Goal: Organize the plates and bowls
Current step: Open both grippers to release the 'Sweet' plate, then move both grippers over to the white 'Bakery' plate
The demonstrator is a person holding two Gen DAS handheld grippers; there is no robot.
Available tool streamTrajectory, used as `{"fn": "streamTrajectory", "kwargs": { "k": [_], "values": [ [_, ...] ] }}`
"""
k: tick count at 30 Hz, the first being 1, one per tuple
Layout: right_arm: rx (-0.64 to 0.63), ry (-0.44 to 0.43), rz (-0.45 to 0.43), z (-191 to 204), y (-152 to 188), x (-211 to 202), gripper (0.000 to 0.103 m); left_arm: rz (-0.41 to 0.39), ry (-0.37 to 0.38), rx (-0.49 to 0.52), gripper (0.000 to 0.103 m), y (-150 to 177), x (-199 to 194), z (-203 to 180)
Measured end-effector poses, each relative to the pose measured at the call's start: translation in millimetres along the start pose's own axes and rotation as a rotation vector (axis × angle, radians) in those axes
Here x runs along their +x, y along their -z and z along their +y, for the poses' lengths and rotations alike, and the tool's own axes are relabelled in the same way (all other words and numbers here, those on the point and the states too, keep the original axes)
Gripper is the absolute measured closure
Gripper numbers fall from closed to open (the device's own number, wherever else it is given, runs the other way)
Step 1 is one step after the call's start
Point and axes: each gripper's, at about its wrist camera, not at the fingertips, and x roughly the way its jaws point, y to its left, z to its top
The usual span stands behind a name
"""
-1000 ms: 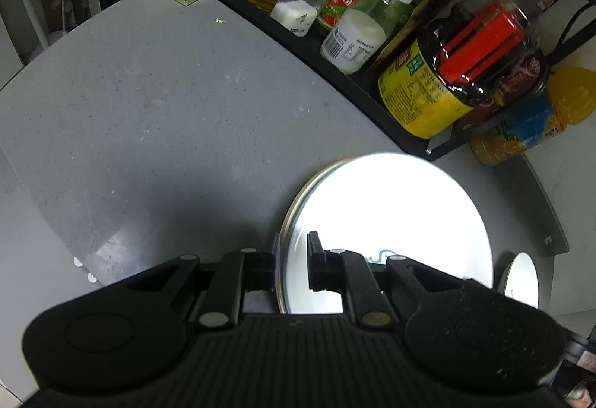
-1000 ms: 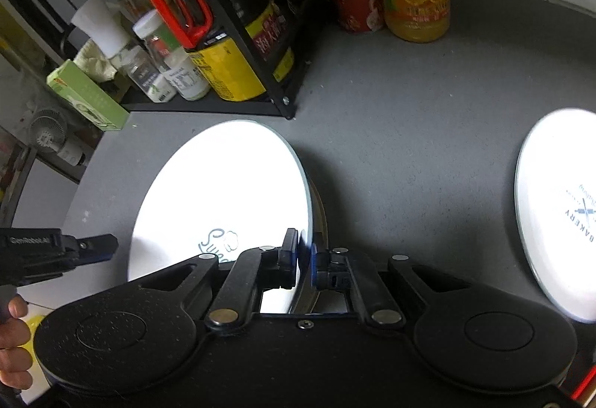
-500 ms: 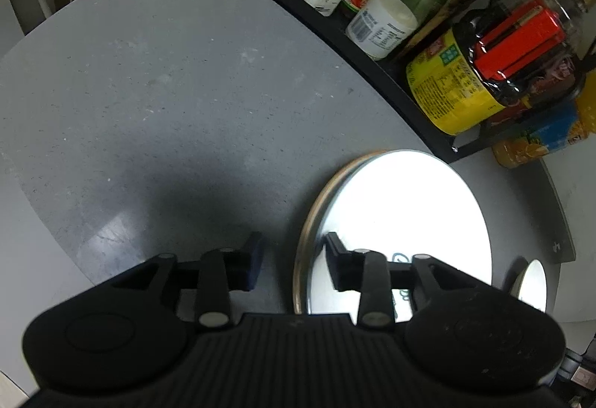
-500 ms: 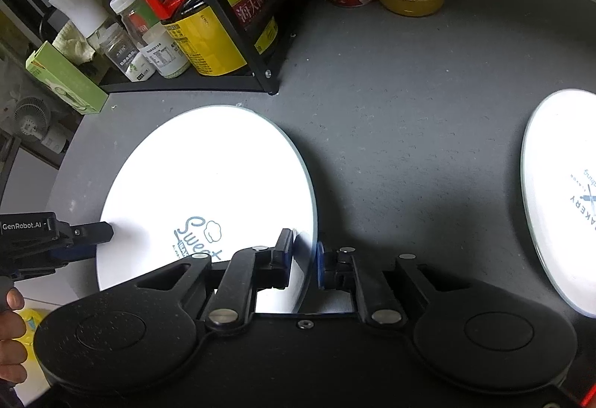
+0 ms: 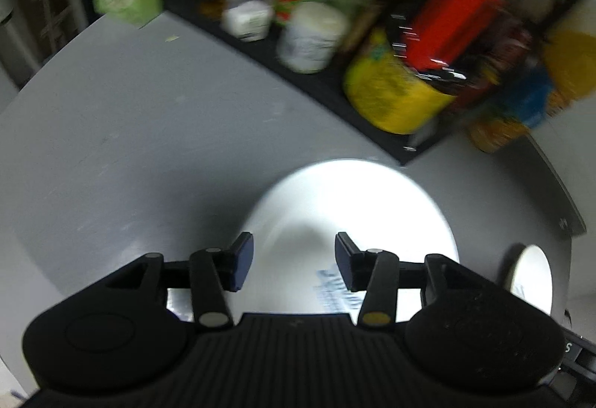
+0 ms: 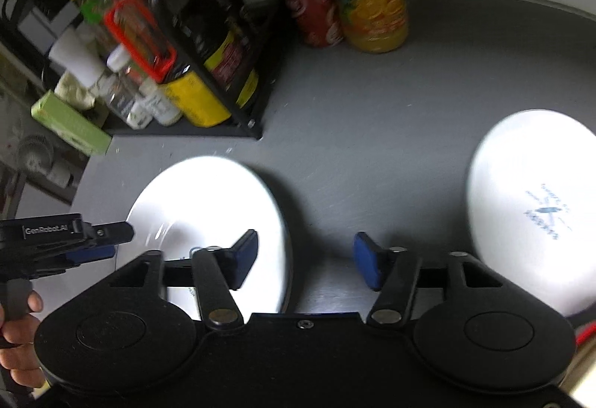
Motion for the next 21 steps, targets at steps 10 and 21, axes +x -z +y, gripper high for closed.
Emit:
{"fn": "streamTrajectory", "kwargs": {
  "k": [10,21],
  "values": [
    [0.077,0.056,-0.079,-41,1,-40,0.03,0.041,0.086,0.141,0.047,6,6,-78],
    [0.175,0.098,-0.155,-80,3,-72,0.021,0.068,0.136,0.259,0.035,16,16,-145]
  ]
}}
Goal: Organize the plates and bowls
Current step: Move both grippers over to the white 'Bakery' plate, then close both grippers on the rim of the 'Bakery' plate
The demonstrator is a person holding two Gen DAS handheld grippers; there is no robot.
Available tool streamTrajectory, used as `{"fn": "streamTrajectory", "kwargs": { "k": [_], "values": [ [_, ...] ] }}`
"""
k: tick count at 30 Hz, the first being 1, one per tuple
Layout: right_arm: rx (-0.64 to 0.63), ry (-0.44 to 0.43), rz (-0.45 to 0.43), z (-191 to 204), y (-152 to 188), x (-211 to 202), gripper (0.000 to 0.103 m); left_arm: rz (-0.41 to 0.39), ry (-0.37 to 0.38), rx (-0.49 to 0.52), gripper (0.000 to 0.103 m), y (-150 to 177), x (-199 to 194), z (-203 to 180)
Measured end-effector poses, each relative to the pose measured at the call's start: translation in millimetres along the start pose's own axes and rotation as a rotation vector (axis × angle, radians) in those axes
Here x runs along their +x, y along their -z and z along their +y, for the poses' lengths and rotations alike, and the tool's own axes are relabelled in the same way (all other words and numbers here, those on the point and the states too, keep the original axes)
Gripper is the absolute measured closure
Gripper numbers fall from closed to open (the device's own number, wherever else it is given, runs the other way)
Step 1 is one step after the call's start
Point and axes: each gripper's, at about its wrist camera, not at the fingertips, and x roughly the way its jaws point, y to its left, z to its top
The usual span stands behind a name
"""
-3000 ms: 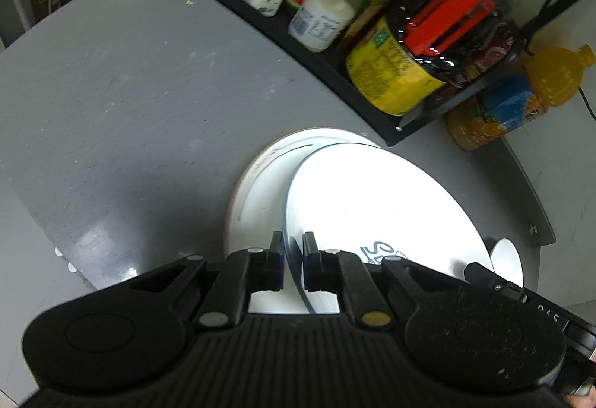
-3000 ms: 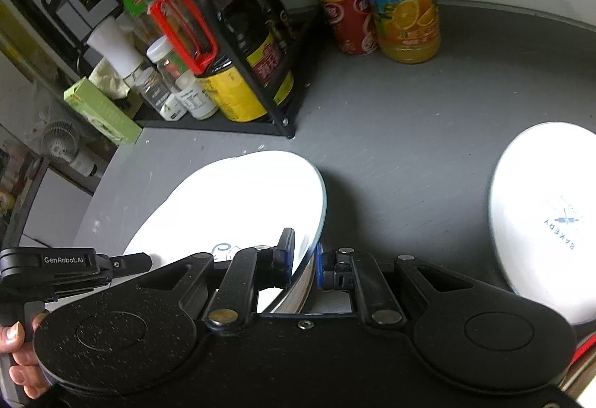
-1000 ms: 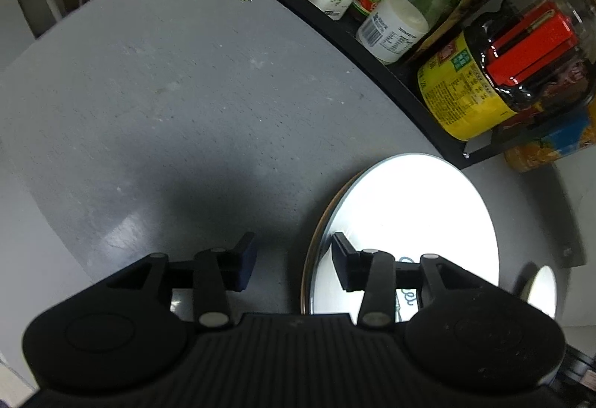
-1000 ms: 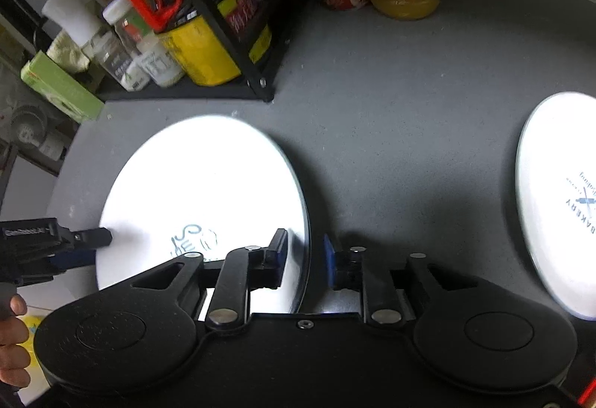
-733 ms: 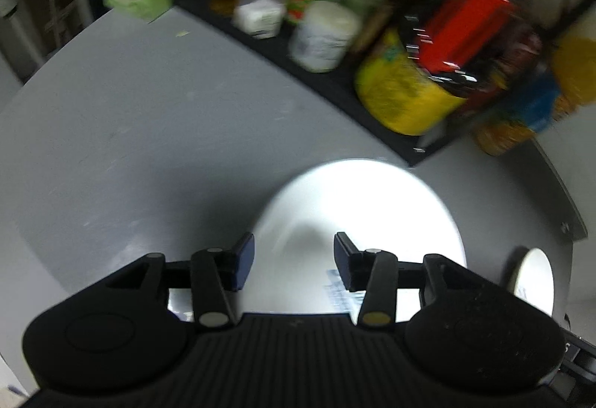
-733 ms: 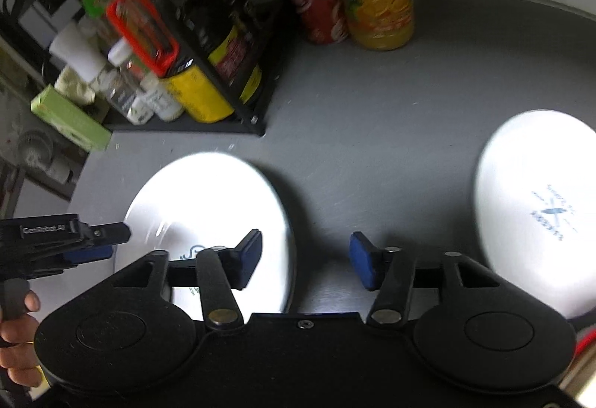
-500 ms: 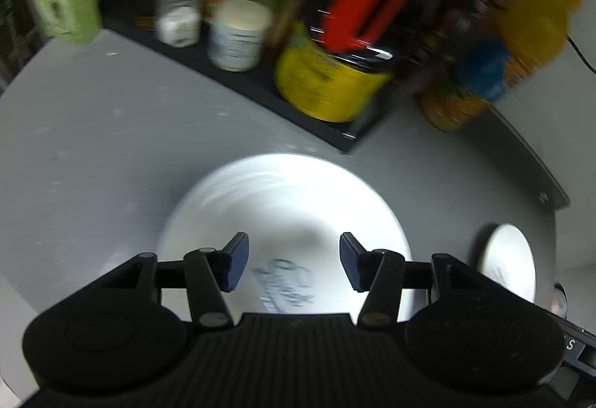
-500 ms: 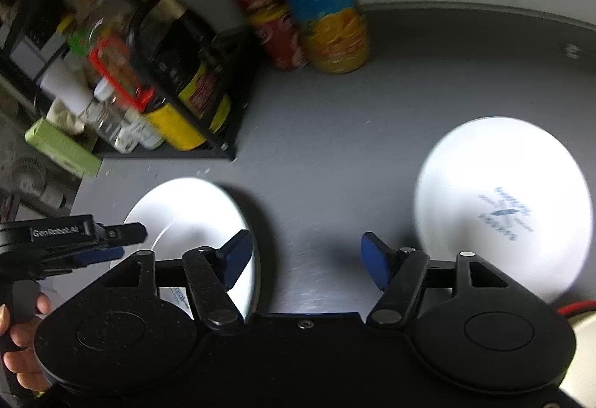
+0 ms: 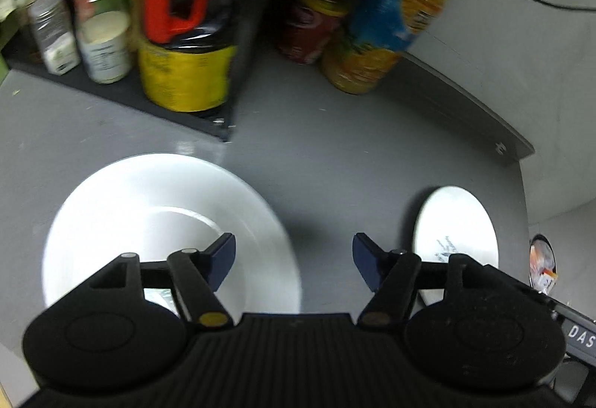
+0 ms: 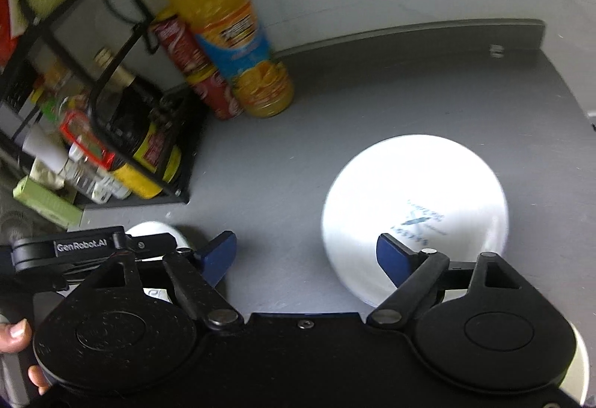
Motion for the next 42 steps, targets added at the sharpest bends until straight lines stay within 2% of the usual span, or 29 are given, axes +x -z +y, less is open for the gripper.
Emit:
{"fn": "streamTrajectory", "kwargs": {
  "k": [4,11,16,21,27,31,36,39,42],
  "values": [
    [0.057,0.009,-0.011,-18,-1,-9,0.02,0.028,0.031,0.039,0.035,-2,11,-24],
    [0.133,0.08,-0.028,-53,1,-17,0.02,0.076,0.09,0.111,0.035,-1,34,-69],
    [0.192,0.126,-0.015,-78,3,-13,0.031,0.118,0.112,0.15,0.035,-2,54,-91],
    [0.248,0.154,0.018,-100,2,-4,0.035,0.149,0.128,0.161,0.035,-4,74,-108],
    [0.314,0.153,0.068,-119,-3,14,0.052,0.174,0.114,0.174,0.038,-7,100,-121],
    [0.337,0.172,0.094,-130,-8,25,0.053,0.2,0.111,0.197,0.04,-5,116,-124],
    [0.374,0.19,0.131,-143,-14,42,0.062,0.238,0.116,0.191,0.052,-7,132,-125],
    [0.388,0.195,0.152,-146,-15,50,0.066,0.28,0.128,0.177,0.065,-8,143,-125],
    [0.378,0.204,0.172,-147,-16,56,0.068,0.285,0.136,0.165,0.077,-10,146,-124]
  ]
}}
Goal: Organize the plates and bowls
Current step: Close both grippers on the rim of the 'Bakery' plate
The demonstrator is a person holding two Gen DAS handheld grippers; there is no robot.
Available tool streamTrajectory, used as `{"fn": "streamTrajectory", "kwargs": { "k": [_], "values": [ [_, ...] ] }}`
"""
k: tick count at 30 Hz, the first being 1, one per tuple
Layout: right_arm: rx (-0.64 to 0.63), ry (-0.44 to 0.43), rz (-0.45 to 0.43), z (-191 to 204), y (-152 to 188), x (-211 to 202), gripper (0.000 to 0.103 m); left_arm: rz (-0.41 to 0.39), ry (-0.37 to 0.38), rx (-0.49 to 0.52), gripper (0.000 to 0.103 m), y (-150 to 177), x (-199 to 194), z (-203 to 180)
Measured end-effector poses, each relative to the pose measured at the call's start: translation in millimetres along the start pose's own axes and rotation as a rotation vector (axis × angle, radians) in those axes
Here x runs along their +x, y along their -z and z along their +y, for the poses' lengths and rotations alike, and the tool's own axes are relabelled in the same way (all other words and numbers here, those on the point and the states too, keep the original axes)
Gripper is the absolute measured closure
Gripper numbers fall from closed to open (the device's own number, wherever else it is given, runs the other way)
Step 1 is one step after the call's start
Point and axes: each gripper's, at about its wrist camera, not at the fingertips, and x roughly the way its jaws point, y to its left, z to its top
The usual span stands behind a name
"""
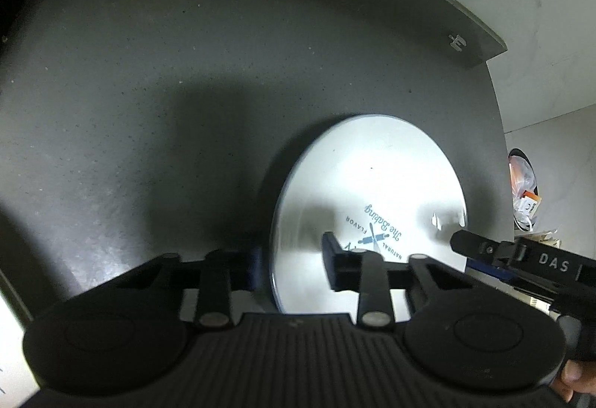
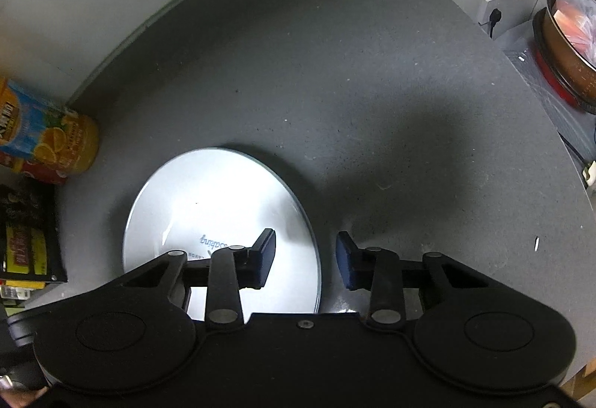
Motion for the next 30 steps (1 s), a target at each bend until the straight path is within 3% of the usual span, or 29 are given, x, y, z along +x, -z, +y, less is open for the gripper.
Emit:
{"fn": "streamTrajectory", "kwargs": {
  "k": [3,8,13,18,28,29,30],
  "values": [
    [-0.003,0.013,0.028,1,-2,7,0.075,0.002,0.002,-0.011,0.081,0,1,1],
    [0.016,-0.007,0.076,-1,-2,20,0.079,-0.001,0.001,-0.031,0.09,0,0,4],
    [0.003,-0.003,0.079,-1,-2,19,0.082,0.004,0.018,-0.043,0.091,1,-2,8],
    [-0.012,-0.009,0.032,1,2,8,0.087,-0.017,0.017,-0.043,0.093,5,-14,11],
    [-0.06,-0.108,-0.063,20,11,-27,0.098,-0.097,0.005,-0.075,0.093,6,-50,27],
    [-0.07,-0.114,-0.068,22,12,-29,0.098,-0.108,0.027,-0.075,0.103,8,-54,28],
    [-0.08,-0.126,-0.07,21,8,-29,0.098,-0.106,0.084,-0.081,0.103,9,-58,29]
  ]
}}
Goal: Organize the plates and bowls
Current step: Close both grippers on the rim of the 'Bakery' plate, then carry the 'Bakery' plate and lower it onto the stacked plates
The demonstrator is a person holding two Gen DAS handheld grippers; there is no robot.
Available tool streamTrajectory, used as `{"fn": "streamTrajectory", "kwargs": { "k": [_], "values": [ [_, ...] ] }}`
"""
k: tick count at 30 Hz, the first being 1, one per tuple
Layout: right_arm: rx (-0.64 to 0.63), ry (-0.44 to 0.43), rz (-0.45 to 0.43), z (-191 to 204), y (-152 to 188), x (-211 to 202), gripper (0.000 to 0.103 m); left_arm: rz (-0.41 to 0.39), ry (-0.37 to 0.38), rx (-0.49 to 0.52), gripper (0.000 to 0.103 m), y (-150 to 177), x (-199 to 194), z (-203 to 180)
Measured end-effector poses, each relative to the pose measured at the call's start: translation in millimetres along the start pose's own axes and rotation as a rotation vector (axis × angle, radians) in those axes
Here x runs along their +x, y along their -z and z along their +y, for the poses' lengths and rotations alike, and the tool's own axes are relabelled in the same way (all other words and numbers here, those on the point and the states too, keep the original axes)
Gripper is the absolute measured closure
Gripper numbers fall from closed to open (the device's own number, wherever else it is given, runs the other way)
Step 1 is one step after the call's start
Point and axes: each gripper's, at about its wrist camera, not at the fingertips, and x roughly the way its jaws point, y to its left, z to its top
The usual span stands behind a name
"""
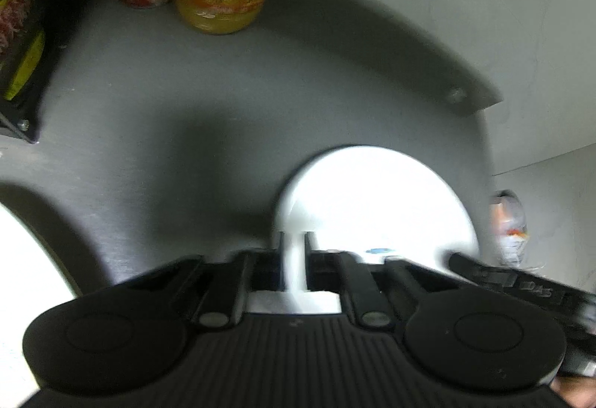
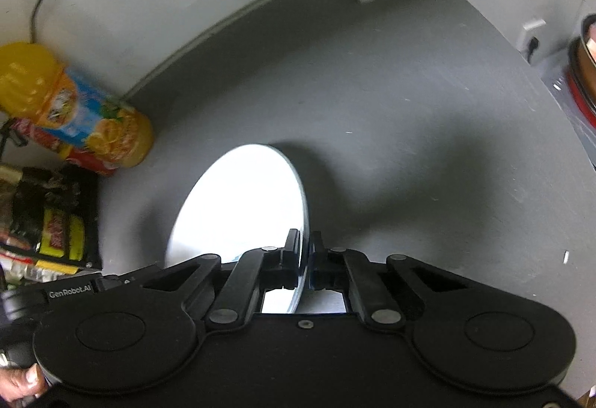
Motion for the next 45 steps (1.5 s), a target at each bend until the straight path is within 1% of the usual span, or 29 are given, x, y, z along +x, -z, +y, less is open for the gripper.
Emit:
{"fn": "streamTrajectory", "kwargs": {
  "k": [1,2,4,6,8,10,11,12,13,15,18,19,20,21,27,30,37,38,40,42,44,45],
  "values": [
    [-0.02,-0.016,-0.004,5,1,-2,0.098,0.004,0.055,-0.008,0.103,2,-4,-2],
    [-0.041,-0.026,-0.008,10,2,-3,0.098,-0.008,0.063,0.015,0.103,4,-9,-9],
    [-0.08,-0.019,0.001,22,4,1,0.098,-0.041,0.046,0.074,0.103,9,-17,-21],
    [-0.086,0.006,0.004,25,7,7,0.1,-0.042,0.05,0.066,0.103,11,-18,-22],
    [-0.055,-0.003,-0.001,21,9,10,0.1,-0.05,0.019,0.045,0.103,12,-22,-17],
    [-0.051,0.0,0.002,19,11,11,0.1,-0.074,-0.017,0.038,0.103,13,-32,-8],
    [-0.056,0.003,0.004,20,13,12,0.1,-0.084,-0.049,0.041,0.1,13,-35,-4],
    [-0.058,0.004,0.003,19,14,12,0.1,-0.088,-0.089,0.049,0.1,12,-36,1],
    [-0.053,0.003,0.003,19,14,12,0.1,-0.09,-0.111,0.046,0.1,10,-36,7],
    [-0.045,0.004,0.006,19,16,12,0.1,-0.085,-0.127,0.011,0.097,8,-36,19],
    [-0.06,0.01,0.002,20,16,10,0.1,-0.071,-0.138,-0.04,0.079,5,-35,33],
    [-0.06,0.011,0.002,20,16,11,0.1,-0.078,-0.133,-0.046,0.069,5,-36,37],
    [-0.058,0.013,0.002,19,17,11,0.1,-0.083,-0.131,-0.05,0.062,5,-36,40],
    [-0.057,0.013,0.004,19,17,11,0.1,-0.086,-0.132,-0.056,0.061,5,-35,42],
    [-0.049,0.014,0.009,17,15,13,0.1,-0.076,-0.098,-0.071,0.06,6,-21,42],
    [-0.044,0.016,0.012,17,15,14,0.1,-0.071,-0.107,-0.086,0.061,6,-13,45],
    [-0.027,0.038,0.035,12,15,22,0.098,-0.033,-0.051,-0.113,0.062,5,3,51],
    [-0.025,0.043,0.038,11,15,23,0.098,-0.029,-0.041,-0.115,0.065,5,5,51],
    [-0.019,0.055,0.044,11,15,26,0.096,-0.017,-0.029,-0.12,0.065,5,10,51],
    [-0.016,0.066,0.051,10,15,28,0.096,-0.005,-0.024,-0.13,0.069,5,14,51],
    [-0.012,0.073,0.057,9,15,30,0.095,0.0,-0.005,-0.135,0.078,5,18,52],
    [-0.007,0.074,0.059,8,16,30,0.095,0.001,0.005,-0.134,0.079,5,20,52]
  ]
}}
